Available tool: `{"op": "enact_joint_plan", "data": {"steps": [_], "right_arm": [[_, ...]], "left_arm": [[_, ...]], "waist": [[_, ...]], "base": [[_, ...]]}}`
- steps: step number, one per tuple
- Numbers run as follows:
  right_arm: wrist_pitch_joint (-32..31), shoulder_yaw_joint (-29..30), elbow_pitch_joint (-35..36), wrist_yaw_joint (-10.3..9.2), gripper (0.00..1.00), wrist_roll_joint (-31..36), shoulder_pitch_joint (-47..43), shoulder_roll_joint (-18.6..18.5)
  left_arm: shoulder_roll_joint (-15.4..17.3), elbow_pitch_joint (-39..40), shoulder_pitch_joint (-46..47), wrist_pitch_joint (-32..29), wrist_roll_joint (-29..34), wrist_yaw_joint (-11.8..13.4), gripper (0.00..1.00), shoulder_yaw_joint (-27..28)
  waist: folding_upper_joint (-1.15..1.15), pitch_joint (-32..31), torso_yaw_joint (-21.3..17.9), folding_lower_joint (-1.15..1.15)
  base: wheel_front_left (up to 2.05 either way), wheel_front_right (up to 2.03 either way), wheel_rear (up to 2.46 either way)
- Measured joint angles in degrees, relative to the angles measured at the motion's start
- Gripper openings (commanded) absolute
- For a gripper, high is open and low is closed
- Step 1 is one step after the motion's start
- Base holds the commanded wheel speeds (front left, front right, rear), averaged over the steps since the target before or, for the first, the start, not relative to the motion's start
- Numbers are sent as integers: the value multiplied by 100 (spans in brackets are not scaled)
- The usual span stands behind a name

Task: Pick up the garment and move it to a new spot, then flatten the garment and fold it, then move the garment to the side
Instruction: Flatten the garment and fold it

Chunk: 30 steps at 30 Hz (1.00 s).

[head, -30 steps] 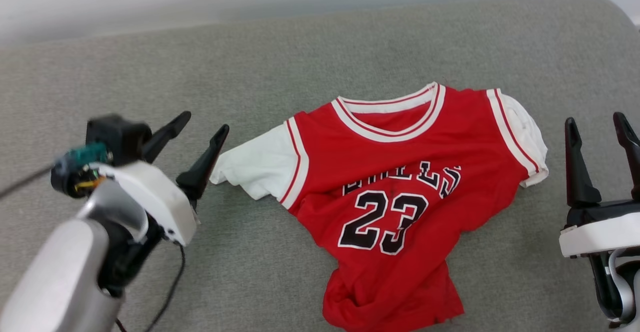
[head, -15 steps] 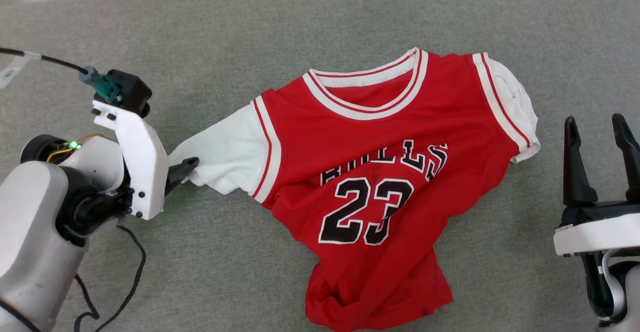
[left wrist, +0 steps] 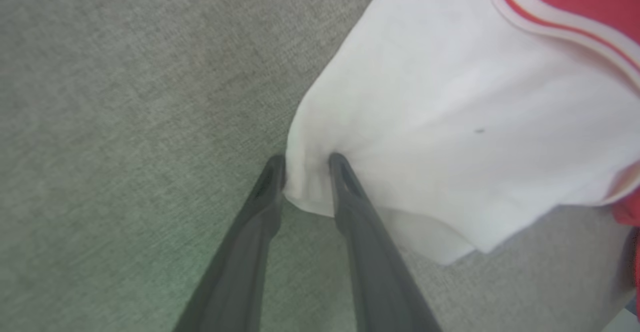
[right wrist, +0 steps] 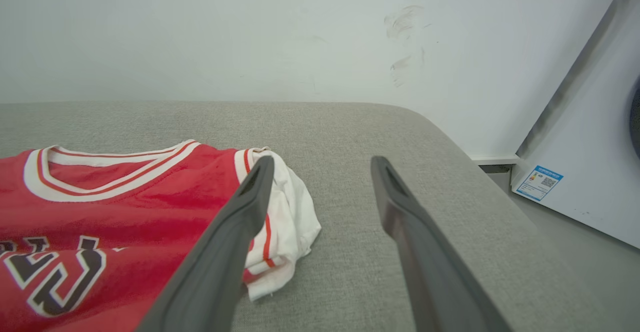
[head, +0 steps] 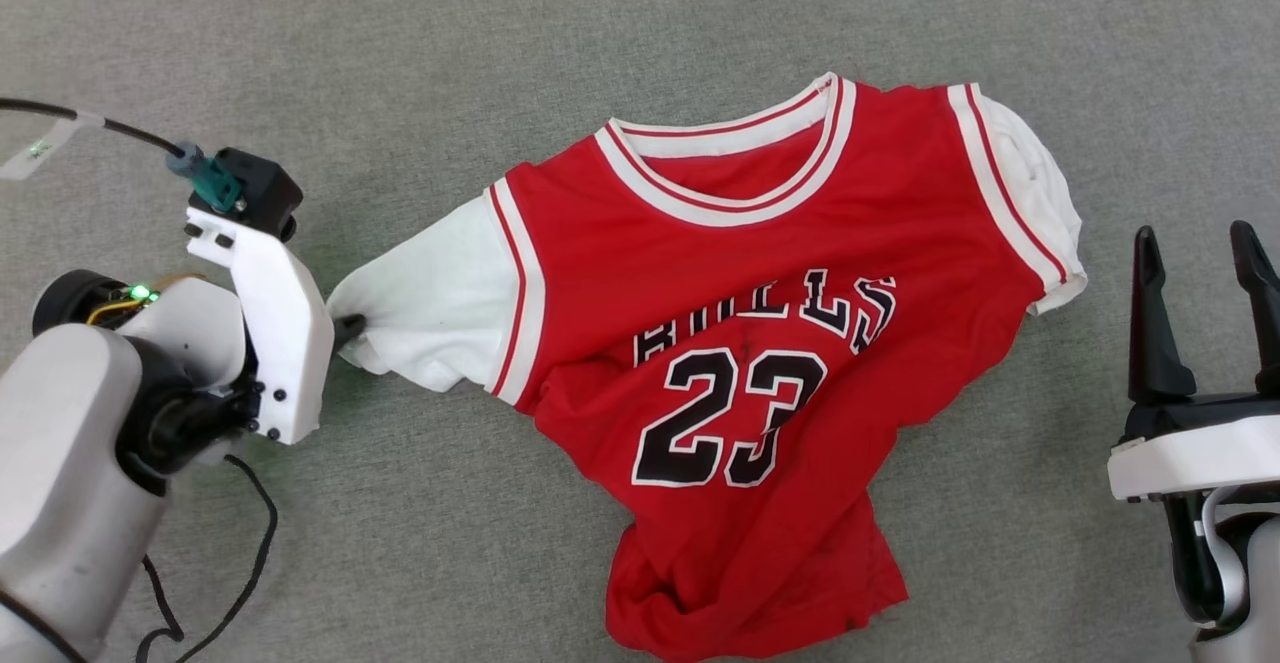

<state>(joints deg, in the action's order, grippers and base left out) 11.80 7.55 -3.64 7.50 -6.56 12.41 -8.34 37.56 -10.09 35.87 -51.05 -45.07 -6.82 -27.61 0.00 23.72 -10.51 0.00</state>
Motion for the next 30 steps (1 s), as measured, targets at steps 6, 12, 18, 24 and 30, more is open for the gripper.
{"op": "enact_joint_plan", "data": {"steps": [6,12,18,24,30], "right_arm": [[-138,-78,-11,1,100,70,13,-88],[-728,-254,29,1,100,-12,5,-467],[-1912,-447,261,1,100,-248,-54,-1149],[-3476,-566,570,0,100,-1035,111,-1758],[-4838,-666,460,1,100,-1326,682,-2171]], "left_arm": [[-71,-131,-137,734,137,1,0,74],[89,192,-216,1906,413,56,0,486],[302,1187,-470,2352,444,118,0,749],[513,2136,-745,2458,445,291,0,970],[546,2902,-1018,2502,449,421,0,981]], "waist": [[0,-126,73,0],[0,-385,218,0],[0,-562,509,0],[0,-578,781,0],[0,-396,1015,0]], "base": [[0,0,0],[0,0,0],[0,0,0],[0,0,0],[0,0,0]]}}
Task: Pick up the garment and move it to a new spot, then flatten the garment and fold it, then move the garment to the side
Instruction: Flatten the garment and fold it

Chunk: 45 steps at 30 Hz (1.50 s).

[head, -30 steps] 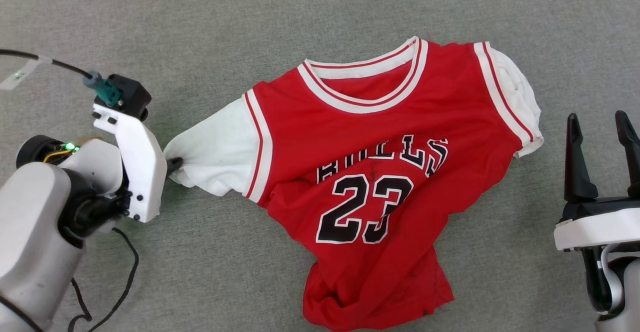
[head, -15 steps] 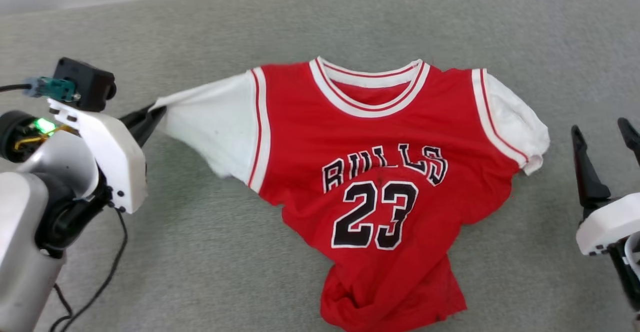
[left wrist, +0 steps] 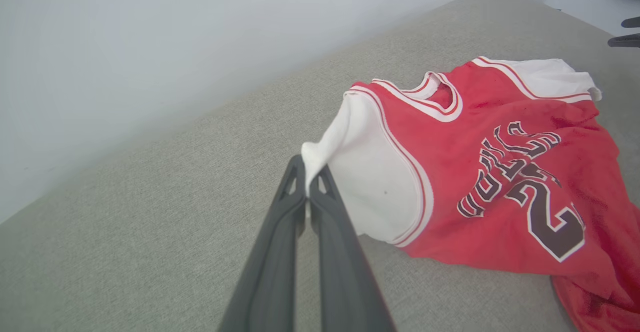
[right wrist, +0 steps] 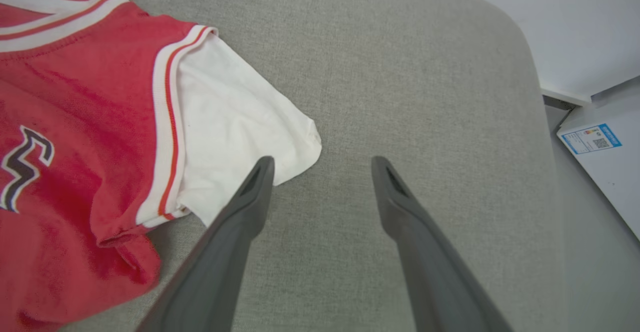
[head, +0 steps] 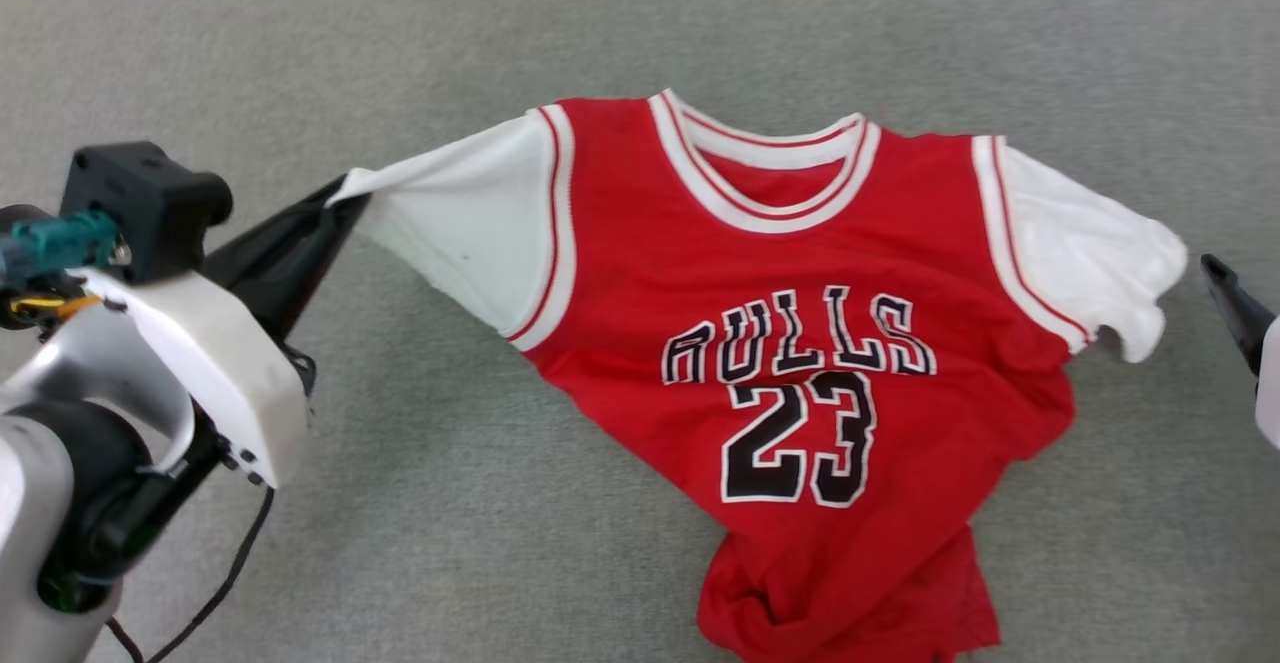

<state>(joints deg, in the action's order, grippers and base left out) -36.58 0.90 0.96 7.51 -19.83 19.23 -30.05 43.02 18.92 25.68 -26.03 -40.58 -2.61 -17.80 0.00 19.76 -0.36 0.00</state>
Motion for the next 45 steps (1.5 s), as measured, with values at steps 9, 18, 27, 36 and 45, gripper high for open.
{"op": "enact_joint_plan", "data": {"steps": [9,18,27,36,45], "right_arm": [[-1127,12,-740,-1,100,-155,699,-254],[-1376,-458,-1177,-11,100,-253,766,-568],[-564,-966,-1456,1,0,-498,768,-872],[297,-1020,-1692,1,0,-211,916,-860],[645,-865,-1028,1,0,-305,975,-1087]], "left_arm": [[-264,702,-171,293,70,59,0,-187],[-530,772,-80,548,203,-5,0,-396],[-579,606,-77,660,192,-46,0,-437],[-622,386,-316,981,153,92,0,-269],[-413,385,-637,1313,109,397,0,318]], "waist": [[0,356,482,0],[0,677,884,0],[0,634,893,0],[0,106,714,0],[0,-752,484,0]], "base": [[0,0,0],[0,0,0],[0,0,0],[0,0,0],[0,0,0]]}}
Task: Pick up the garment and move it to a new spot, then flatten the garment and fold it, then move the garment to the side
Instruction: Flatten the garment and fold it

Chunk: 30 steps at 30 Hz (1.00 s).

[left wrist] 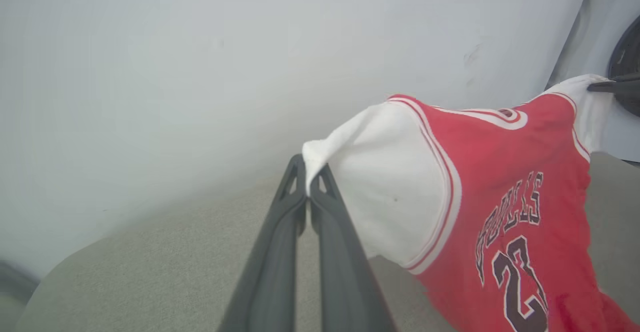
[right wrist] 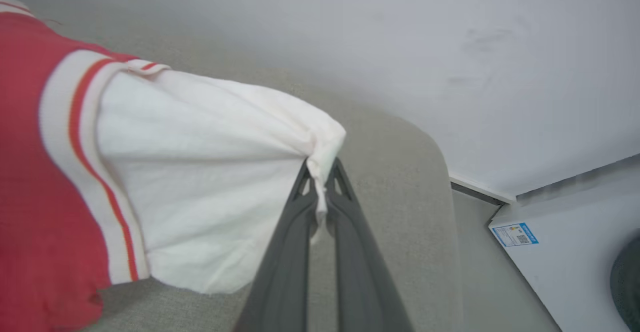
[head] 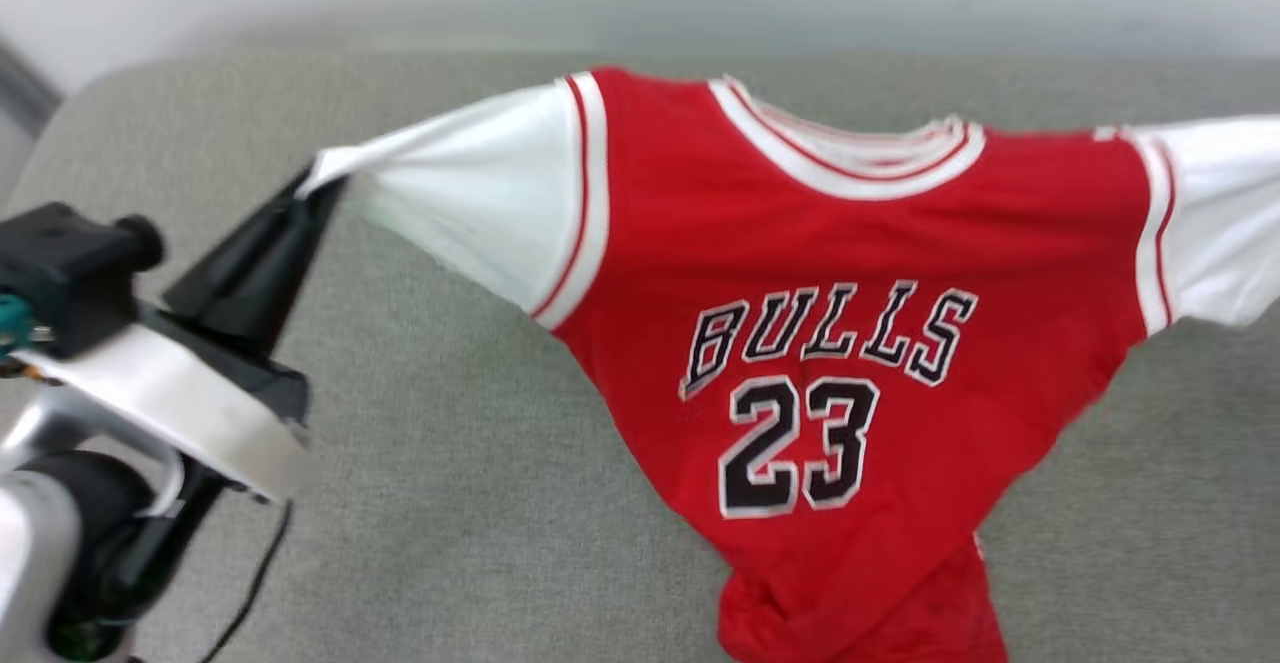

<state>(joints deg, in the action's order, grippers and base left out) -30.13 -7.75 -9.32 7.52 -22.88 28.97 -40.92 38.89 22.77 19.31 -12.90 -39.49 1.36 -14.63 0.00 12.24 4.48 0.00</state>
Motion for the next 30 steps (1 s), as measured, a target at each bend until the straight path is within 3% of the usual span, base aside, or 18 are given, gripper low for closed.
{"op": "enact_joint_plan", "data": {"steps": [8,15,23,30], "right_arm": [[315,420,875,1,0,-74,-28,-111],[517,900,1617,2,0,2,-34,20],[590,1187,2019,2,0,-25,302,231],[808,1132,1881,2,0,-23,993,412]], "left_arm": [[266,157,-297,385,-170,230,0,856],[555,505,-409,643,-264,268,0,1571],[654,767,24,882,-370,327,0,2107],[725,515,895,828,-469,369,0,2011]], "waist": [[0,-667,-192,0],[0,-999,-388,1],[0,-884,-515,1],[0,-566,-571,0]], "base": [[0,0,0],[0,0,0],[0,0,0],[0,0,0]]}}
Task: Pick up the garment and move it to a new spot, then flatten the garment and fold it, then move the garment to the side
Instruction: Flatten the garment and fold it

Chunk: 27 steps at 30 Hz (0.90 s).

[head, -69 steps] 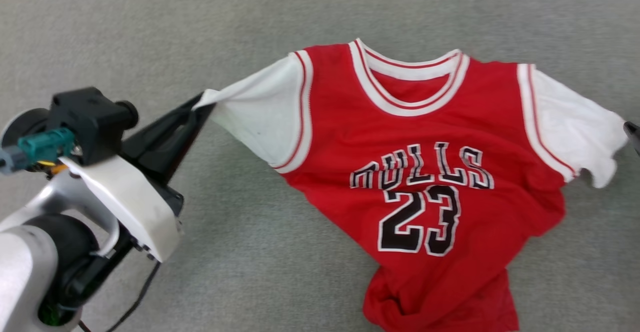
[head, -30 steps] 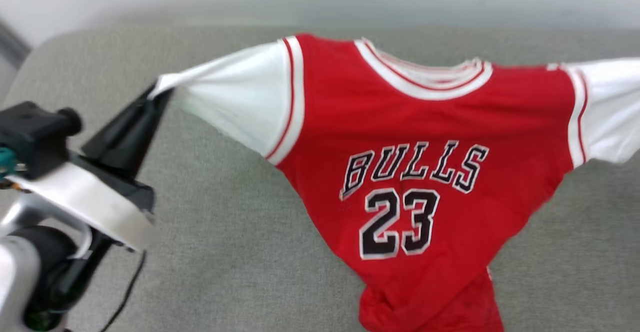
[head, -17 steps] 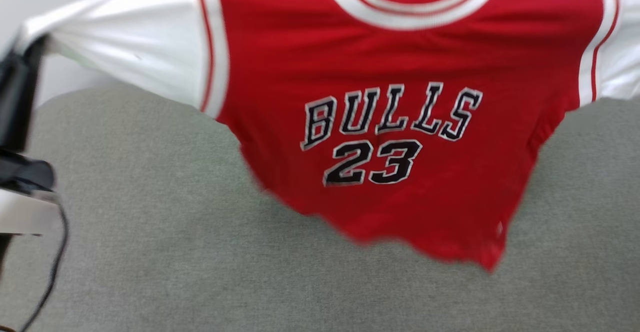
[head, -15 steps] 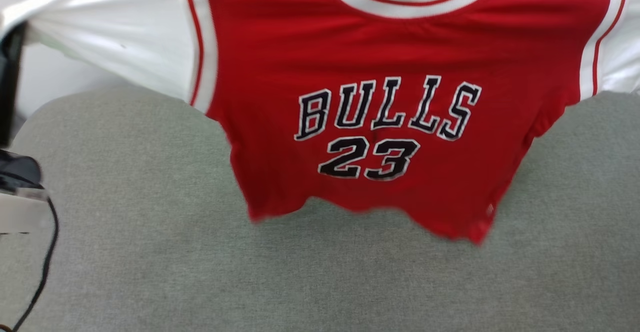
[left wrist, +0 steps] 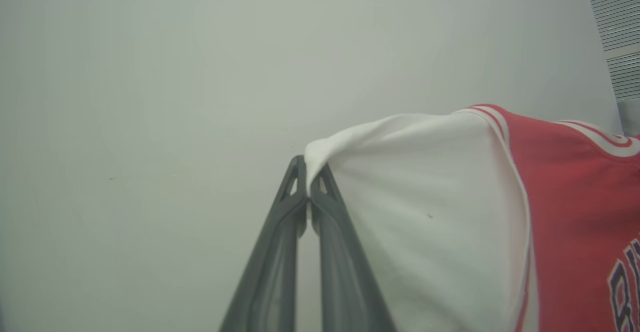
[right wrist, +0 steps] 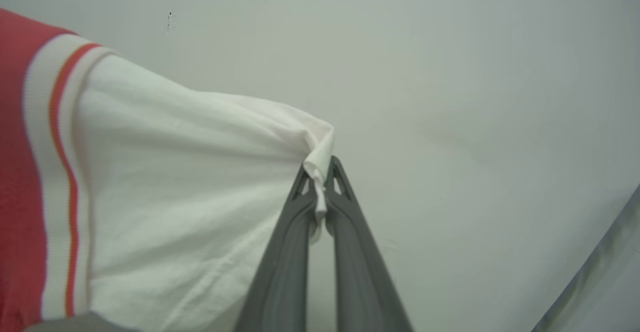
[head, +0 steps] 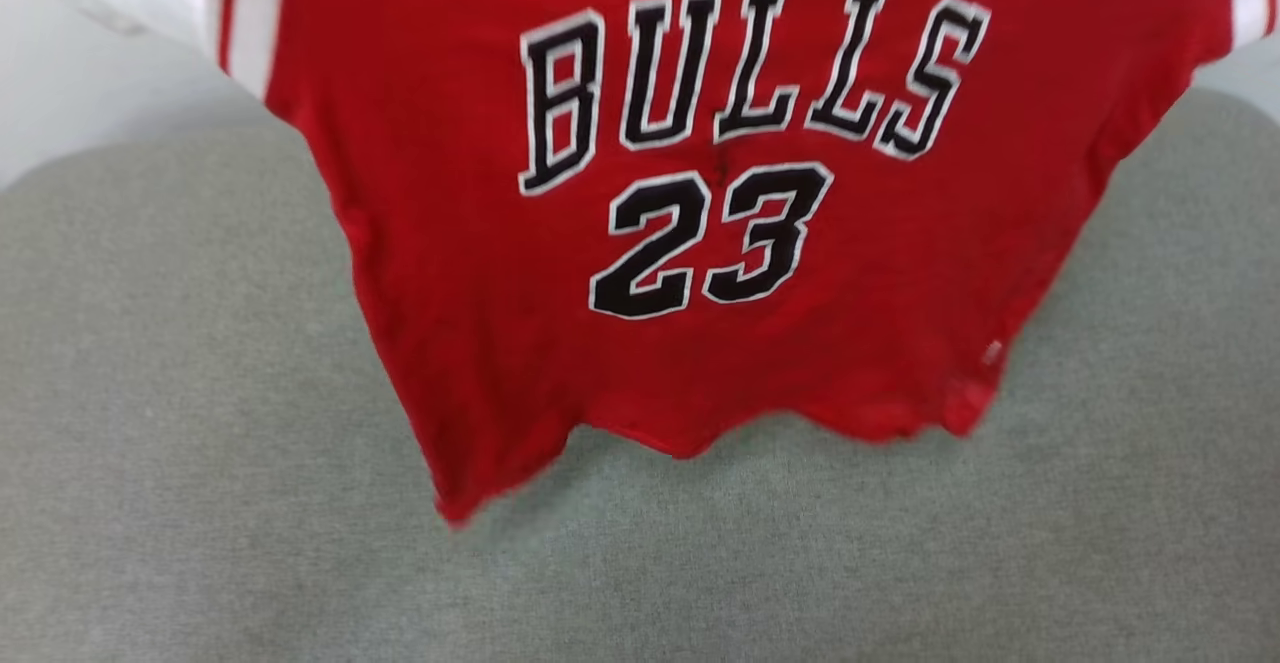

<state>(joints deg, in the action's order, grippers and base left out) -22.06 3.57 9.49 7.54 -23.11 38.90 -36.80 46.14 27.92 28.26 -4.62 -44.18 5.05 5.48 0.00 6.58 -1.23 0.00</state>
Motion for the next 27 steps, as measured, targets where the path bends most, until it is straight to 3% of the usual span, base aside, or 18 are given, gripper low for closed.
{"op": "enact_joint_plan", "data": {"steps": [9,15,27], "right_arm": [[313,-188,-610,-1,0,188,1441,113],[642,-313,-1357,-1,0,559,2575,305],[1169,-956,-2983,0,0,1063,4919,263]], "left_arm": [[197,-990,1642,15,415,-216,0,-599],[-81,-2089,3175,348,837,-534,0,-1216],[-728,-4393,6249,980,1480,-962,0,-1914]], "waist": [[0,836,-65,-1],[0,1571,-59,-2],[0,2915,81,-2]], "base": [[0,0,0],[0,0,0],[0,0,0]]}}
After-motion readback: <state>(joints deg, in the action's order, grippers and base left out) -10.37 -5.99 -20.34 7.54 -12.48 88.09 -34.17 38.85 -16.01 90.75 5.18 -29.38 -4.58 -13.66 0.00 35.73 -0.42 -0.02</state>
